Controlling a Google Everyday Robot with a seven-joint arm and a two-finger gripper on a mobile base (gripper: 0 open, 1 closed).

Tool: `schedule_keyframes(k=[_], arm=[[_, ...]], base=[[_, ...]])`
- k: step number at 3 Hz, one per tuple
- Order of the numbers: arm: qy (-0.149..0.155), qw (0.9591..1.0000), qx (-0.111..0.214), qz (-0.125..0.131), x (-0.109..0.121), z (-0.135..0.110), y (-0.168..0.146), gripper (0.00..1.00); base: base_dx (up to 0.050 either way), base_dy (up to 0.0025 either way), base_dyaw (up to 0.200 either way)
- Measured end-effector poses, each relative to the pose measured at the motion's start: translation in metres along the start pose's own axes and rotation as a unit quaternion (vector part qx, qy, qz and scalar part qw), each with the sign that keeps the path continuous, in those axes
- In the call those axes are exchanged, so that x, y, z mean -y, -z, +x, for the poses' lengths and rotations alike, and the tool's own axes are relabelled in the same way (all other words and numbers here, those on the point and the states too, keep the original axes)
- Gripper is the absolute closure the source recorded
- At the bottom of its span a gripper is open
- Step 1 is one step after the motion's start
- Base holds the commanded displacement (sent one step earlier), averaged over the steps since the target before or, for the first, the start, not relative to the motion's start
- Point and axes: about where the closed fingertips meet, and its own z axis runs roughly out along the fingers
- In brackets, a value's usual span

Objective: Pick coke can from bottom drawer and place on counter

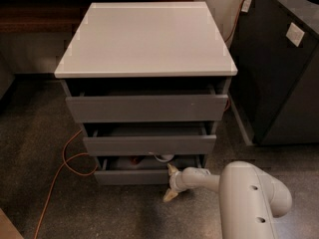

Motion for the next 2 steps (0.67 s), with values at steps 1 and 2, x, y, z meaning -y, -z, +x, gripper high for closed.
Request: schedule_keyframes(k=[1,2], arm=[[0.000,1.0000,0.000,0.000,0.0001,-0.0003,0.0004,0.35],[0.000,1.0000,0.000,0.000,0.0010,-0.0020,0.0034,0.56]], base=[[0.000,0.00000,0.000],[0.000,0.00000,0.000]])
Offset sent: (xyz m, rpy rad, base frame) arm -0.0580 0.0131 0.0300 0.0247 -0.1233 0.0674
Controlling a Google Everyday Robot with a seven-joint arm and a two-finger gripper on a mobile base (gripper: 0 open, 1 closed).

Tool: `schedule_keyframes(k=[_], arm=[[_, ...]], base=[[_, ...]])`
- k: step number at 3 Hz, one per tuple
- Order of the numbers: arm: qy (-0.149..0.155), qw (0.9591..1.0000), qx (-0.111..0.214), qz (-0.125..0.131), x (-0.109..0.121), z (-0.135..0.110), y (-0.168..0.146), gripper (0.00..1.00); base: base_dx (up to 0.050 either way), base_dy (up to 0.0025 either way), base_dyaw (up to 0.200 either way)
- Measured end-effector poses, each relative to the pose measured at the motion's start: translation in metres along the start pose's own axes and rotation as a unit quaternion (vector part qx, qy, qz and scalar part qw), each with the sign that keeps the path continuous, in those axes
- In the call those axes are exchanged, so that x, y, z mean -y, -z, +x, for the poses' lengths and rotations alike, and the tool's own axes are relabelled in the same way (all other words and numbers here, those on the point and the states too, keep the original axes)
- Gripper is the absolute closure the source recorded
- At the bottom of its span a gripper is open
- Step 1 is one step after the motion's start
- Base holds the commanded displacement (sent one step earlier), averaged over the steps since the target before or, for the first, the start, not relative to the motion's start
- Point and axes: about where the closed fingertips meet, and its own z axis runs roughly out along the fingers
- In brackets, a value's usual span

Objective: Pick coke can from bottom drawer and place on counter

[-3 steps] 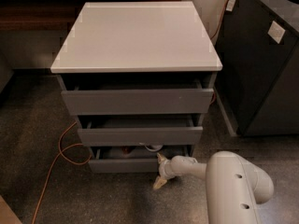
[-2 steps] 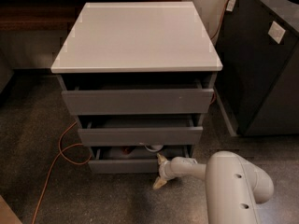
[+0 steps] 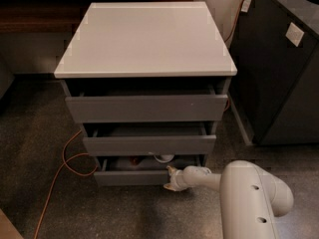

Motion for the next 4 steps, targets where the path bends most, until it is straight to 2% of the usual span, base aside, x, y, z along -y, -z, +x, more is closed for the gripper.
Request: schedule_keyframes(k=[1,2,4], arm=[[0.000,1.0000,0.000,0.000,0.0021,-0.0039,0.0066,0.87],[0.000,1.0000,0.000,0.000,0.0034,-0.0063,0.0108,1.00],[0.000,1.0000,0.000,0.000,0.0046,-0.0086,0.0148,1.00]], base=[[0.000,0.00000,0.000],[0.000,0.00000,0.000],[0.000,0.00000,0.000]])
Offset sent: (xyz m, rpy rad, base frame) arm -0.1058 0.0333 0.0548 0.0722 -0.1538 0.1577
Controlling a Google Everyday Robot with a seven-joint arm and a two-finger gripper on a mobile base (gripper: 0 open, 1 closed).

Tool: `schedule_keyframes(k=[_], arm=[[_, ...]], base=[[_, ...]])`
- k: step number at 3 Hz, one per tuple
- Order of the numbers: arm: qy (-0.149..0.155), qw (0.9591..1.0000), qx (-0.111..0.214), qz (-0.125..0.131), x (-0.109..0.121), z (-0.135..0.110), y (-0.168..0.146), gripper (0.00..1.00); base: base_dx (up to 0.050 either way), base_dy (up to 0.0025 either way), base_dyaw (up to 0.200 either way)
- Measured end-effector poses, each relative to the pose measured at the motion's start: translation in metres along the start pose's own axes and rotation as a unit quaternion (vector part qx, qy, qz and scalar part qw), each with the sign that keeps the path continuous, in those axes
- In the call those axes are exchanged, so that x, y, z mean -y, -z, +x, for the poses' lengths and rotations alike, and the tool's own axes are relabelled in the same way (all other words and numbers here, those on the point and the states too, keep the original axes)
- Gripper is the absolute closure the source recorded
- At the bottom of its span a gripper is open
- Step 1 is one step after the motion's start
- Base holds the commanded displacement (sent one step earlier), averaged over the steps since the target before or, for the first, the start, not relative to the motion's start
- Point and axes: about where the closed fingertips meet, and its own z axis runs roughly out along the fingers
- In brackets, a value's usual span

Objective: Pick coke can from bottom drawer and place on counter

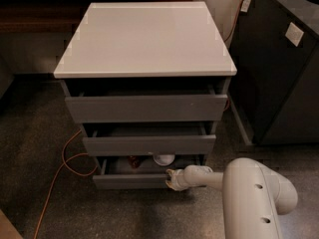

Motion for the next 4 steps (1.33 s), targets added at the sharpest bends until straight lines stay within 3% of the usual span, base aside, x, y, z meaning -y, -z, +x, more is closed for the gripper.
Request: schedule_keyframes(k=[2,3,4], arm=[[0.000,1.0000,0.000,0.000,0.0002,-0.0005,0.0009,1.00],[0.000,1.0000,0.000,0.000,0.0002,-0.0006,0.0010,0.83],[0.000,1.0000,0.000,0.000,0.0003,-0.0009,0.0014,0.58]], base=[[0.000,0.00000,0.000],[0.000,0.00000,0.000],[0.000,0.00000,0.000]])
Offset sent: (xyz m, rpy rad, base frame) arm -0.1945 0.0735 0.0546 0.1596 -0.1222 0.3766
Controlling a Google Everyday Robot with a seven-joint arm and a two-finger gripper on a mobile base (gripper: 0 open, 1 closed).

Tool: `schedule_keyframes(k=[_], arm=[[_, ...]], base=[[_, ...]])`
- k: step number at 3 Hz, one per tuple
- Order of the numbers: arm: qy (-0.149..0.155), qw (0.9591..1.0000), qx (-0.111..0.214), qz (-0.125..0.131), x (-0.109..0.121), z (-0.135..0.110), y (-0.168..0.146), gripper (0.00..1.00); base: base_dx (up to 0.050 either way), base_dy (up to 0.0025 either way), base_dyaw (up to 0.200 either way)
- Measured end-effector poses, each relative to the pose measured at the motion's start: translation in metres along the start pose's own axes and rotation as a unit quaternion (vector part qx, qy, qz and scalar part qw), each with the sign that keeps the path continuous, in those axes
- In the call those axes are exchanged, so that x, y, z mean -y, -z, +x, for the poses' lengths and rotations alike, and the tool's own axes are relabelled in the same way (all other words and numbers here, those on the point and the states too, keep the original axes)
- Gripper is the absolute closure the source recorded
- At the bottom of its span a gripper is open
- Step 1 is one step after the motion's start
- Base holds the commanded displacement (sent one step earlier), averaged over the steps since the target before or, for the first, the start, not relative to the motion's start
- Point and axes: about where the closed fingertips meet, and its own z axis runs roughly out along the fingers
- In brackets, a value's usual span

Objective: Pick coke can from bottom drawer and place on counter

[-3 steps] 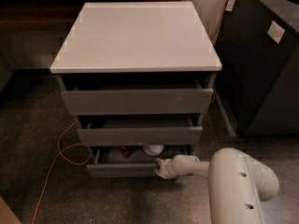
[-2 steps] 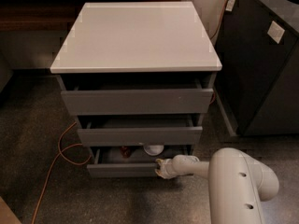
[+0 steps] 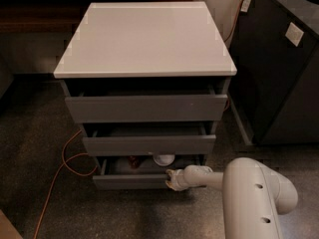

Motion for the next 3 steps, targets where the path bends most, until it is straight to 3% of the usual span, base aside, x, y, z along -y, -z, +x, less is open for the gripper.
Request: schedule_keyframes(k=[1,2,3], arm=[[0.000,1.0000,0.000,0.000,0.000,0.000,0.000,0.36],[0.001,1.0000,0.001,0.000,-0.001,-0.001,0.001,0.05],[0.034,0.9992,0.021,0.002,-0.025,-0.021,0.017,0.00]], base=[[0.000,0.00000,0.000],[0.000,0.00000,0.000],[0.000,0.00000,0.000]])
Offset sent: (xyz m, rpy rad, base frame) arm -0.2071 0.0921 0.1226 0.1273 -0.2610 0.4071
